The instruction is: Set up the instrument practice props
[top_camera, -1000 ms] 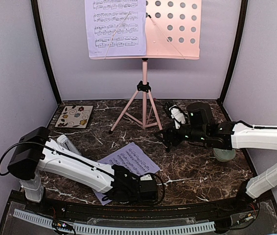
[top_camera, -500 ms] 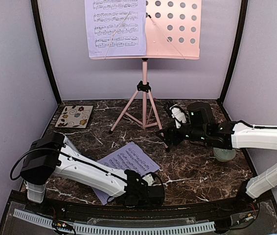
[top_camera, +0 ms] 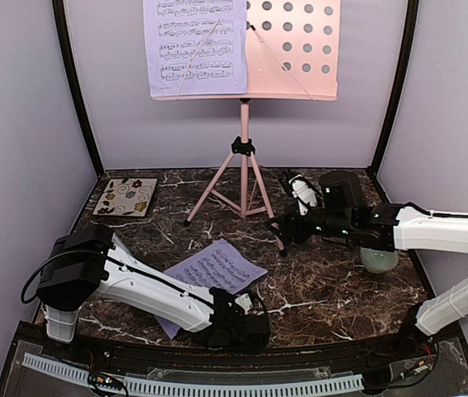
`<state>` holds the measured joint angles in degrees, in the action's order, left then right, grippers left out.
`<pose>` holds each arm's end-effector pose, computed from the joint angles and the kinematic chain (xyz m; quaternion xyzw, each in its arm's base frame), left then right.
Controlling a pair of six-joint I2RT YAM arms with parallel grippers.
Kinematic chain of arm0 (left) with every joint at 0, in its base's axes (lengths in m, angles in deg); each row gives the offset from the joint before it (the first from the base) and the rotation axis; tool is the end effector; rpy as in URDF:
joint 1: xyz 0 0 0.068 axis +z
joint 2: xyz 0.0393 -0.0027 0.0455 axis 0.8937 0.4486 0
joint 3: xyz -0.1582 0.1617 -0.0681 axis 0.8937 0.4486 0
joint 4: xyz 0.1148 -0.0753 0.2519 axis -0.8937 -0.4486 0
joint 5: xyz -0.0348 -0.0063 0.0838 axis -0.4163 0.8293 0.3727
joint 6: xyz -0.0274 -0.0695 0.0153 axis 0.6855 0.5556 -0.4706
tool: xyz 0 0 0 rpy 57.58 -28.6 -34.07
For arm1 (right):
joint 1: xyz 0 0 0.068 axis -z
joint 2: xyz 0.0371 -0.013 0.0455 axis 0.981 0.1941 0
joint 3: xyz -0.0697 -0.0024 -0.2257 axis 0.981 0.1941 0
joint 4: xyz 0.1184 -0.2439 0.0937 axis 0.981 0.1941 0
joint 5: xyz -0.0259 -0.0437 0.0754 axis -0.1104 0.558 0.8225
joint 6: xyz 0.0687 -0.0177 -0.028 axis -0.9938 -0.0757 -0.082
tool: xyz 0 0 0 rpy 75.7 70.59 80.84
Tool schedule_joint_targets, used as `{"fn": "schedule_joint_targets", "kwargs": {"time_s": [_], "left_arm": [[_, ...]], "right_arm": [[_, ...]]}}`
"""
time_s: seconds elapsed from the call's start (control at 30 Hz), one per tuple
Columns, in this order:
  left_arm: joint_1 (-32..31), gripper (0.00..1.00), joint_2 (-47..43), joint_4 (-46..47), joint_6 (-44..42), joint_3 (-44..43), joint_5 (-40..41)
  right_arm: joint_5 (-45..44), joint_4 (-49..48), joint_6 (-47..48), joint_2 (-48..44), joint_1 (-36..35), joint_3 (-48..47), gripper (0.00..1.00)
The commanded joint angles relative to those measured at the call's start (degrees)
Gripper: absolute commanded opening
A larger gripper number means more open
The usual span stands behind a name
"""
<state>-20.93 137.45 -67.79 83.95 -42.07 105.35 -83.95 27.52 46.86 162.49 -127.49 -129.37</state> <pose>0.0822 -0.3555 0.0489 0.4623 0.7958 0.2554 0.2962 0.2384 0.2673 0.2066 -0.2963 0.7944 0.2303 0.4777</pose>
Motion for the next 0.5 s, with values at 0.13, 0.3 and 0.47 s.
{"fn": "schedule_joint_targets", "kwargs": {"time_s": [0.13, 0.3, 0.47], "left_arm": [[-4.63, 0.00, -8.61, 9.77, -17.06, 2.34, 1.78], [-7.98, 0.00, -9.41, 17.36, -27.93, 2.85, 1.62], [-8.63, 0.00, -16.72, 31.15, -40.96, 14.22, 4.79]], "right_arm": [[5.37, 1.56, 0.42, -2.40, 2.90, -3.42, 0.77], [8.47, 3.91, 0.05, -4.31, 6.10, -4.55, 0.80], [13.15, 5.53, -2.51, -4.93, 8.43, -3.92, 0.81]]}}
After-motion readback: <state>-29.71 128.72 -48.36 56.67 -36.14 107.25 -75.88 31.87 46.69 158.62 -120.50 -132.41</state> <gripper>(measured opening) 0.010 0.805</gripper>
